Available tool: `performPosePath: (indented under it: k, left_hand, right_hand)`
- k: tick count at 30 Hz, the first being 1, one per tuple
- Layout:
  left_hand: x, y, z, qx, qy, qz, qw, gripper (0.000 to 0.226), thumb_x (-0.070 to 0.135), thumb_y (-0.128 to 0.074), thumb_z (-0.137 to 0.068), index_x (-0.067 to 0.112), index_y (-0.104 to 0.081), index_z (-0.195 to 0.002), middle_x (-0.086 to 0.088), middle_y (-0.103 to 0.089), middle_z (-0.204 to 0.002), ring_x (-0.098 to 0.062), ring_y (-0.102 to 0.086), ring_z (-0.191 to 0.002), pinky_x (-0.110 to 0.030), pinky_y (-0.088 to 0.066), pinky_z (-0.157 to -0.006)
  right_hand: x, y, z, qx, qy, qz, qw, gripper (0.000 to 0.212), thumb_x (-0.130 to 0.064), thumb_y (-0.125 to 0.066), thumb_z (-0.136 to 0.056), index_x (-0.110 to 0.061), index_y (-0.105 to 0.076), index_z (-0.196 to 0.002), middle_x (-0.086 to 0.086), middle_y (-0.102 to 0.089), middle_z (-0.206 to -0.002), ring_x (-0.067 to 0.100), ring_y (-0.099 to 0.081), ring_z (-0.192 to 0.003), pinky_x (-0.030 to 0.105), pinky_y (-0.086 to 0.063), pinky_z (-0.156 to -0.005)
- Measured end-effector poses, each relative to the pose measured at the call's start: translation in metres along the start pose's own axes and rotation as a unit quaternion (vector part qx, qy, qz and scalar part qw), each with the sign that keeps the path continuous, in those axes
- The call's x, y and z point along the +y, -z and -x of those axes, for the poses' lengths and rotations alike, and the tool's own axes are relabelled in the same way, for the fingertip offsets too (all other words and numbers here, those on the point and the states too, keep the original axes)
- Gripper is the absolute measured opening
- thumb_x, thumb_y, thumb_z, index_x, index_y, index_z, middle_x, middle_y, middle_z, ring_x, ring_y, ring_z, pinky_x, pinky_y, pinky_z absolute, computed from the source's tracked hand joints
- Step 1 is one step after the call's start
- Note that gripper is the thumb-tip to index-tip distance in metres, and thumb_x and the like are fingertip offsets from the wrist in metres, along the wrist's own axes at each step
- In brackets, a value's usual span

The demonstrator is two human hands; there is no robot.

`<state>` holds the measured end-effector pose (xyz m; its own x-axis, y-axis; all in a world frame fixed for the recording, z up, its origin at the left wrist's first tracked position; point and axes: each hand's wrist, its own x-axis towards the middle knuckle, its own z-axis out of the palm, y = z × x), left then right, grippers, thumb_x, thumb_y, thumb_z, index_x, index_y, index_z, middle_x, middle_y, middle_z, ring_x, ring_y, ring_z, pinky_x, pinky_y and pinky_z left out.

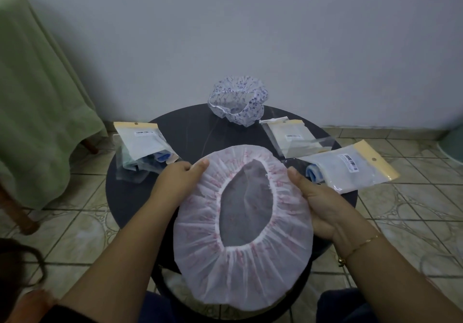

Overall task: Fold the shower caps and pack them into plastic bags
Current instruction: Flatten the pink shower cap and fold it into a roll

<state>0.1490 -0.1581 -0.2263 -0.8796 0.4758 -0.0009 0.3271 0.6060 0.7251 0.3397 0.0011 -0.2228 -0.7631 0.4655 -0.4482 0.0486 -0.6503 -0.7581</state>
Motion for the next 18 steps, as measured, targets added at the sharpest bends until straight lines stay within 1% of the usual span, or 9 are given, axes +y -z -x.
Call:
performPosePath:
  k: [3,6,7,8,10,12,15,17,18]
  left_hand:
    - [-0.002,-0.001,-0.001,0.014,-0.020,0.017,1.000,0.050,0.047,-0.049,-0.093,0.016,-0.034,-0.057,0.001,-0.040,-0.057,-0.015,-0.038,-0.054,-0.031,-0.030,-0.055]
    - [-0.007,0.001,-0.004,0.026,-0.021,0.011,0.999,0.047,0.048,-0.045,-0.094,0.013,-0.041,-0.063,-0.003,-0.046,-0.062,-0.017,-0.043,-0.059,-0.032,-0.035,-0.059]
    - [-0.010,0.003,-0.005,0.026,-0.018,-0.001,1.000,0.047,0.049,-0.044,-0.094,0.011,-0.045,-0.065,-0.003,-0.049,-0.065,-0.019,-0.047,-0.062,-0.033,-0.038,-0.062]
    - [-0.013,0.004,-0.006,0.025,-0.013,-0.019,0.999,0.048,0.051,-0.042,-0.094,0.010,-0.050,-0.070,-0.003,-0.054,-0.068,-0.020,-0.051,-0.067,-0.035,-0.042,-0.066]
    - [-0.019,0.007,-0.009,0.018,0.001,-0.062,0.998,0.048,0.052,-0.038,-0.095,0.010,-0.060,-0.085,-0.004,-0.062,-0.081,-0.022,-0.058,-0.080,-0.037,-0.047,-0.076]
    - [-0.024,0.010,-0.010,0.001,0.018,-0.098,0.995,0.049,0.053,-0.035,-0.095,0.012,-0.062,-0.095,-0.005,-0.063,-0.091,-0.023,-0.058,-0.086,-0.037,-0.048,-0.079]
    - [-0.029,0.014,-0.010,-0.027,0.032,-0.137,0.990,0.047,0.055,-0.034,-0.095,0.016,-0.057,-0.082,-0.009,-0.063,-0.090,-0.024,-0.056,-0.081,-0.035,-0.043,-0.072]
    - [-0.030,0.015,-0.008,-0.036,0.030,-0.145,0.988,0.047,0.052,-0.036,-0.096,0.012,-0.059,-0.084,-0.009,-0.061,-0.087,-0.024,-0.054,-0.079,-0.033,-0.038,-0.068]
    - [-0.030,0.014,-0.006,-0.041,0.025,-0.145,0.988,0.042,0.048,-0.039,-0.096,0.012,-0.060,-0.087,-0.008,-0.061,-0.086,-0.021,-0.054,-0.077,-0.032,-0.038,-0.067]
  right_hand:
    - [0.000,0.004,-0.003,0.045,0.012,0.010,0.999,0.030,-0.023,-0.065,-0.084,0.002,-0.068,-0.099,0.020,-0.071,-0.099,0.029,-0.070,-0.085,0.041,-0.058,-0.073]
    - [-0.001,0.007,-0.005,0.089,0.034,0.043,0.995,0.025,-0.013,-0.066,-0.083,0.006,-0.066,-0.099,0.020,-0.071,-0.093,0.027,-0.069,-0.077,0.037,-0.058,-0.066]
    - [-0.002,0.009,-0.006,0.106,0.046,0.059,0.991,0.024,-0.011,-0.067,-0.082,0.007,-0.066,-0.097,0.020,-0.071,-0.090,0.027,-0.068,-0.076,0.036,-0.058,-0.065]
    - [-0.004,0.010,-0.006,0.125,0.059,0.083,0.987,0.024,-0.011,-0.069,-0.081,0.008,-0.066,-0.095,0.020,-0.071,-0.089,0.027,-0.067,-0.076,0.037,-0.057,-0.067]
    - [-0.007,0.016,-0.008,0.170,0.091,0.136,0.972,0.024,-0.013,-0.071,-0.080,0.008,-0.065,-0.091,0.022,-0.069,-0.089,0.029,-0.065,-0.076,0.038,-0.054,-0.071]
    - [-0.009,0.022,-0.010,0.208,0.117,0.186,0.953,0.019,-0.015,-0.070,-0.082,0.004,-0.066,-0.085,0.021,-0.068,-0.090,0.029,-0.063,-0.079,0.042,-0.053,-0.076]
    - [-0.007,0.028,-0.012,0.236,0.135,0.260,0.927,0.021,-0.021,-0.069,-0.084,0.000,-0.066,-0.082,0.020,-0.068,-0.091,0.034,-0.064,-0.090,0.050,-0.053,-0.086]
    - [-0.006,0.027,-0.011,0.243,0.152,0.303,0.909,0.024,-0.024,-0.066,-0.086,0.000,-0.065,-0.083,0.022,-0.067,-0.092,0.032,-0.063,-0.088,0.047,-0.052,-0.085]
    - [-0.006,0.025,-0.010,0.242,0.165,0.323,0.900,0.026,-0.025,-0.064,-0.088,0.000,-0.065,-0.083,0.022,-0.066,-0.092,0.029,-0.060,-0.083,0.045,-0.051,-0.083]
